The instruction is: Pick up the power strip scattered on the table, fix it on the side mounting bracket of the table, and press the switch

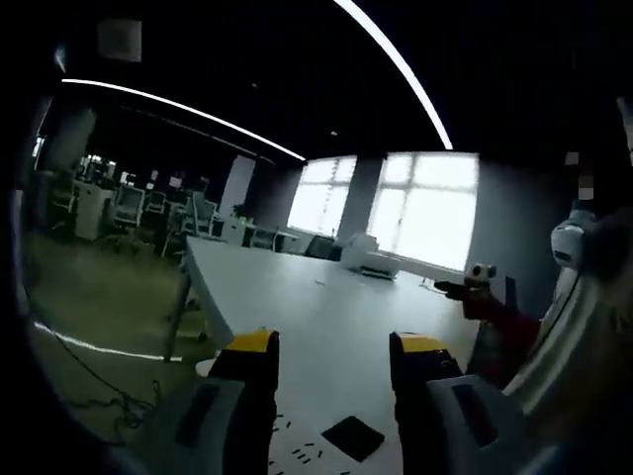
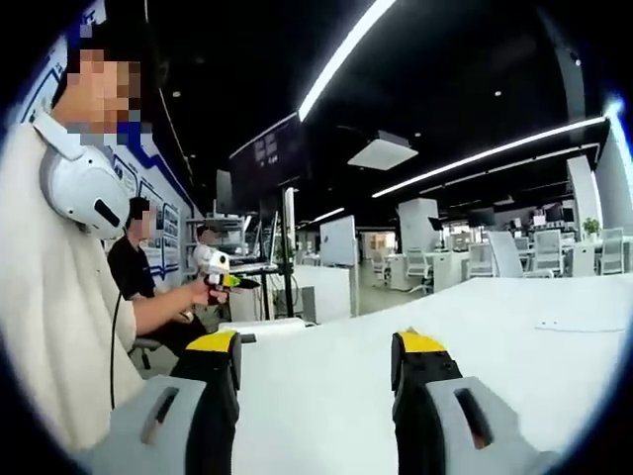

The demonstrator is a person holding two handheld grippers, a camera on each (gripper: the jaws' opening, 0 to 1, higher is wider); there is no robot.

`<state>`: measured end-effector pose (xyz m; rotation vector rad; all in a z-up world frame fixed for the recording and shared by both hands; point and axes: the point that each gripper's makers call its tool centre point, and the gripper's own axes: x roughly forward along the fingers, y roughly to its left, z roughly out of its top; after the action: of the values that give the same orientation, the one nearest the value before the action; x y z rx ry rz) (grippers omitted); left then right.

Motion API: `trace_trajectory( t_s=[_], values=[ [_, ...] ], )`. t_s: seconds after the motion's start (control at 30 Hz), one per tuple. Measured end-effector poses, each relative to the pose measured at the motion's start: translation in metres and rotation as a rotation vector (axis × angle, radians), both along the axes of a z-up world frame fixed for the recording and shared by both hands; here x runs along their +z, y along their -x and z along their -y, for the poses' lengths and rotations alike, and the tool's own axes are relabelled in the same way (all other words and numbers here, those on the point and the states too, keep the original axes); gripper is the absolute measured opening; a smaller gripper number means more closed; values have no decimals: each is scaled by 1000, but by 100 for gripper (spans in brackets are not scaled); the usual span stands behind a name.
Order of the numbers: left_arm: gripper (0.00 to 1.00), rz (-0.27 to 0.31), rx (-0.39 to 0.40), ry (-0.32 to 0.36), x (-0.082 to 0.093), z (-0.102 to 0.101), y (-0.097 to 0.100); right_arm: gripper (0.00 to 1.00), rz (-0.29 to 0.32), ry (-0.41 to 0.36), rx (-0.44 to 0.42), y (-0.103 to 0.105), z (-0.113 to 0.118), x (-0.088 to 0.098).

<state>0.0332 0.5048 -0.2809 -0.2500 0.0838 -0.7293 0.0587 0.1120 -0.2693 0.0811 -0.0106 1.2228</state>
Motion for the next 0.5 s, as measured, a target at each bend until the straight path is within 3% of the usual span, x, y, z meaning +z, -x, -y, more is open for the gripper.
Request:
trace_trajectory(
  t_s=[0.3,0.43,0.5],
  values=[
    [50,22,17,-24,1,7,15,58,4,1,-28,2,23,-3],
    [51,46,61,-40,4,8,17,58,5,8,-59,3,37,-5],
    [51,56,103,-82,2,7,15,57,3,6,-81,2,44,-5]
  ],
)
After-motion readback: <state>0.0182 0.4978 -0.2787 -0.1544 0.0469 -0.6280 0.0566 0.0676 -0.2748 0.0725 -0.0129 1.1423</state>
